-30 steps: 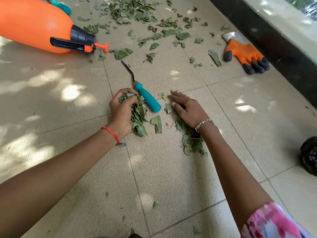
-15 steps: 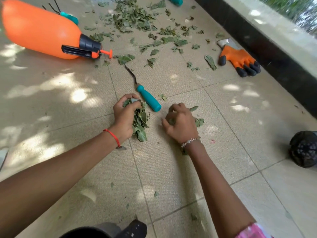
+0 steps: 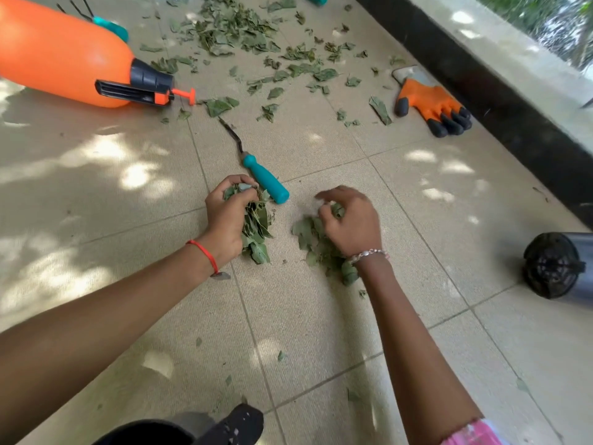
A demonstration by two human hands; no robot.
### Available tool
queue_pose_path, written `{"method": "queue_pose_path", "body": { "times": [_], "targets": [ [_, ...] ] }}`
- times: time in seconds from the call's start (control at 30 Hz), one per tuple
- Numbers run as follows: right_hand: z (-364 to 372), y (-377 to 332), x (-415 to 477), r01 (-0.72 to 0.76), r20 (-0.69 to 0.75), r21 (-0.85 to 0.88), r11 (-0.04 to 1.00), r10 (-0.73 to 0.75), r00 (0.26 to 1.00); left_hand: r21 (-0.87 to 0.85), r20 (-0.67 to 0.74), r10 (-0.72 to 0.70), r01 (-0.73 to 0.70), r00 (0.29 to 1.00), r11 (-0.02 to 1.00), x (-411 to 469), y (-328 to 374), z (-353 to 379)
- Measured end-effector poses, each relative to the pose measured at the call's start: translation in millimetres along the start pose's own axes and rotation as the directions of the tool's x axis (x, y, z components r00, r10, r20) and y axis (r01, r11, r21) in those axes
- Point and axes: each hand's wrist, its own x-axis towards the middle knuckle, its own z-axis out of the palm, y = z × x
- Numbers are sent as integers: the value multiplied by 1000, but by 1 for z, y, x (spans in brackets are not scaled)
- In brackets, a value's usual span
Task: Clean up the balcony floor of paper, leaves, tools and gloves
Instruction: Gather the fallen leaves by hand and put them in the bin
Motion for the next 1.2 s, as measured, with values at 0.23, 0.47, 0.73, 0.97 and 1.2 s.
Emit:
{"method": "queue_pose_path", "body": {
  "times": [0.23, 0.47, 0.73, 0.97, 1.2],
  "targets": [
    [5, 44, 0, -51, 355, 16, 999, 42, 934, 3, 30, -7, 7, 1000, 1000, -5, 2, 2],
    [-6, 27, -63, -44, 254, 21, 999, 37, 967, 28, 47, -27, 25, 999, 999, -10, -2, 3],
    [30, -2, -44, 27, 283, -388, 921, 91, 955, 26, 38, -43, 42, 998, 999, -13, -5, 2],
    [43, -12, -29, 49, 70, -497, 866, -15, 997, 10, 27, -51, 50, 998, 999, -12, -6, 3],
    [47, -11, -31, 40, -44, -530, 847, -75, 996, 4, 16, -63, 63, 998, 998, -12, -5, 4]
  ]
}}
